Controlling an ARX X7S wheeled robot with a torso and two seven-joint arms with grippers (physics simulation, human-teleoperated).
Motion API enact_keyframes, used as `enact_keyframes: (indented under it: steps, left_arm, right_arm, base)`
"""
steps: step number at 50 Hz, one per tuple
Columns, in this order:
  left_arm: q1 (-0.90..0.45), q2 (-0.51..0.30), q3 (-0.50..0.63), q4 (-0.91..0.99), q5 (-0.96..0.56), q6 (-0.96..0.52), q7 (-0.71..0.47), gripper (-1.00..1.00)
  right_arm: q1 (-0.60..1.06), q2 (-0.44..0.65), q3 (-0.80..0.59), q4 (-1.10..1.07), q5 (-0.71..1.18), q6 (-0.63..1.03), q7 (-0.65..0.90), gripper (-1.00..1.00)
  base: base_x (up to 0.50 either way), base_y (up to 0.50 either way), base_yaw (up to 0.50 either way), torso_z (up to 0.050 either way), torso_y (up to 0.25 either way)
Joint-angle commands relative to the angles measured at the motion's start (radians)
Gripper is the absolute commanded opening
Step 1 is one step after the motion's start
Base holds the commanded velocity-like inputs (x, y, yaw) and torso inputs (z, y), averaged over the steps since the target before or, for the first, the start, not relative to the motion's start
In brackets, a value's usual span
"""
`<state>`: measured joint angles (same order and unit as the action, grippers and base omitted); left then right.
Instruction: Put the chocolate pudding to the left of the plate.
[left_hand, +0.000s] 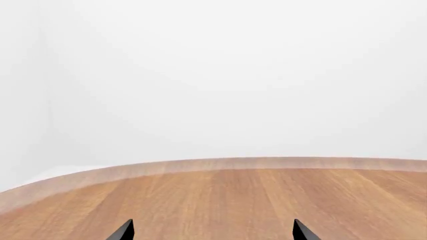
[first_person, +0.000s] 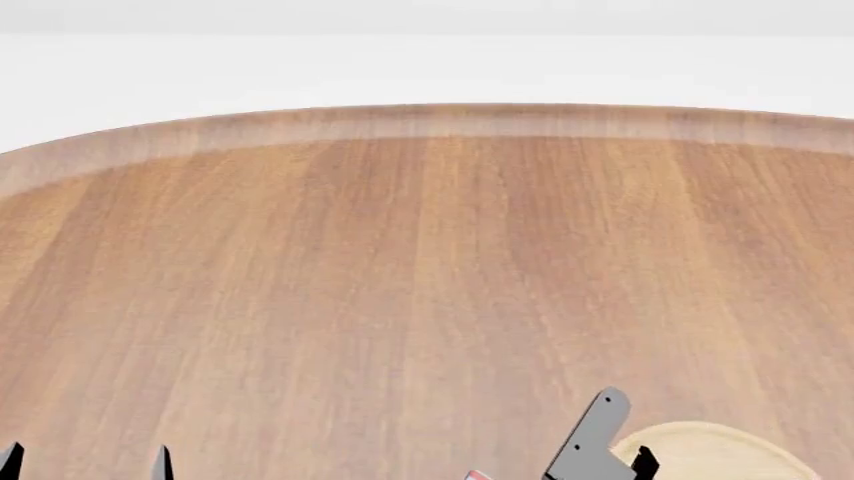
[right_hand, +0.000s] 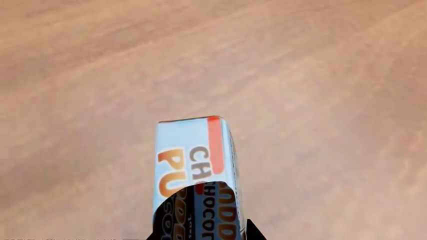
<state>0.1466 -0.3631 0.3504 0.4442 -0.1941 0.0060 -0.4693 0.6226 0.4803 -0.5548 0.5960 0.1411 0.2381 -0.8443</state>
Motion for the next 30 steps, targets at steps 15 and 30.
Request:
enact_keyframes:
  steps: [15, 30]
  left_arm:
    - [-0.002, -0.006, 0.003, 0.0, -0.006, 0.003, -0.006, 1.0]
    - [-0.002, -0.008, 0.005, -0.001, -0.009, 0.004, -0.009, 1.0]
  right_arm:
    - [-0.02, -0.035, -0.019, 0.109, -0.017, -0.106, -0.007, -1.0]
    - [-0.01, -0.062, -0.022, 0.216, -0.016, -0.171, -0.011, -1.0]
  base:
    - [0.0, 0.0, 0.0, 0.0, 0.001]
    - [0.0, 0.0, 0.0, 0.0, 0.0]
